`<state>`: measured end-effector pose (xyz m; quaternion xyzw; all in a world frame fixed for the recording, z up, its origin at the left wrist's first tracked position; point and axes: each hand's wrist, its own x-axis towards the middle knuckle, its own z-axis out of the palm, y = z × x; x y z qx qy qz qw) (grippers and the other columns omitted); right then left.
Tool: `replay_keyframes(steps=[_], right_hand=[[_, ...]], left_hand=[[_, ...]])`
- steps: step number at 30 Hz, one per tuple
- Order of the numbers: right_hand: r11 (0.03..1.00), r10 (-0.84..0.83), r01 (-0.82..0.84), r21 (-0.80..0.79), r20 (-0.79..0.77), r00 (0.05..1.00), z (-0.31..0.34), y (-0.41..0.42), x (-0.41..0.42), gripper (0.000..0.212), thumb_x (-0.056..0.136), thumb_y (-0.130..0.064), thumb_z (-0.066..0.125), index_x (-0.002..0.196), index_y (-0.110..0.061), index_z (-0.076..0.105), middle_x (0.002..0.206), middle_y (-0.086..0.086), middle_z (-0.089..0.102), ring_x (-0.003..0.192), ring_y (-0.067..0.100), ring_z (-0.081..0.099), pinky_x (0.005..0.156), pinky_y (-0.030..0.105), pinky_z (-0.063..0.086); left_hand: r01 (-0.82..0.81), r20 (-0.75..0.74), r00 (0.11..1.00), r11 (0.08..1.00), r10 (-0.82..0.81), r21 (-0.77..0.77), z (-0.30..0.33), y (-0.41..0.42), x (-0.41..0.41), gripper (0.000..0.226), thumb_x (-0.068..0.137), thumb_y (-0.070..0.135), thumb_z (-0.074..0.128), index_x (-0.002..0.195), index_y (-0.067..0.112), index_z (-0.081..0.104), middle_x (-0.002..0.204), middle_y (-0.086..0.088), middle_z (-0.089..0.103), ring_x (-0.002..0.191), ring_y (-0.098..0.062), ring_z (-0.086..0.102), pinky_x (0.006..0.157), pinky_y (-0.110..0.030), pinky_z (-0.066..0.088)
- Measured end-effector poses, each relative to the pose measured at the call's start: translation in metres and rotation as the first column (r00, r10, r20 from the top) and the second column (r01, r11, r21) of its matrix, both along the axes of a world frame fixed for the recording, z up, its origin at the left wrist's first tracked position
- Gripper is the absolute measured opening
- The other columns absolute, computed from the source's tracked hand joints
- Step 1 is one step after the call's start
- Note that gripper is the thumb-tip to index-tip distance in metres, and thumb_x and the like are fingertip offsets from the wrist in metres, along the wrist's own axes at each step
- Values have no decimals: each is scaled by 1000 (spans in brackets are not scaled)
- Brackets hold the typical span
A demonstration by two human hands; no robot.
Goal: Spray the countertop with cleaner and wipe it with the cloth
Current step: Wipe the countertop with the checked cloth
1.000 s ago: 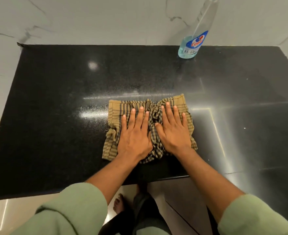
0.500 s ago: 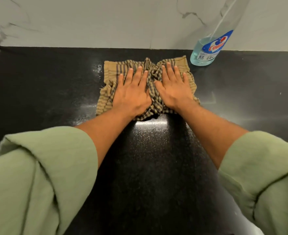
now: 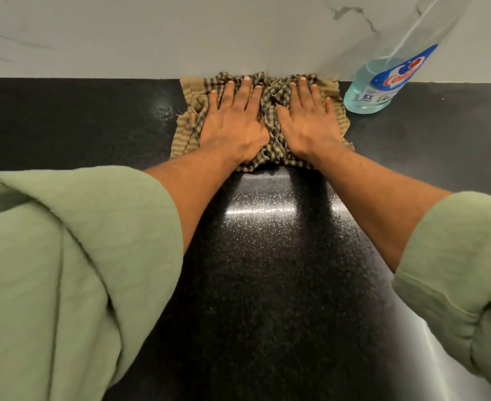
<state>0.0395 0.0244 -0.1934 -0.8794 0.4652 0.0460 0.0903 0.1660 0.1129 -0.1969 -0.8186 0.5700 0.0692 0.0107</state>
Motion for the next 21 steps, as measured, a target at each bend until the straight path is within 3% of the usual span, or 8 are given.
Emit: replay_keyframes(steps=[8, 14, 21], right_hand=[[1000, -13, 13, -1, -36, 999, 3, 20, 16, 70, 105, -52, 11, 163, -14, 0, 171, 6, -8, 158, 26, -7, 126, 49, -5], [995, 95, -95, 10, 6, 995, 5, 81, 74, 74, 102, -57, 10, 162, -14, -1, 171, 8, -8, 157, 29, -9, 126, 54, -5], [964, 259, -261, 49, 44, 965, 7, 172, 164, 74, 101, -53, 10, 162, -13, 1, 171, 10, -7, 157, 31, -9, 125, 56, -4]], left_hand=[[-6, -1, 1000, 1000, 6, -1, 3, 25, 10, 70, 104, 38, 27, 165, 19, -3, 173, -4, -9, 159, -26, -6, 128, -52, -1], [-88, 8, 996, 996, 88, 7, 2, 98, 66, 69, 104, 40, 23, 165, 22, -5, 173, -4, -10, 159, -25, -7, 128, -53, -2], [-213, 52, 976, 976, 210, 53, 5, 204, 145, 70, 104, 29, 27, 164, 22, -9, 172, -3, -12, 159, -25, -8, 128, -53, 0]])
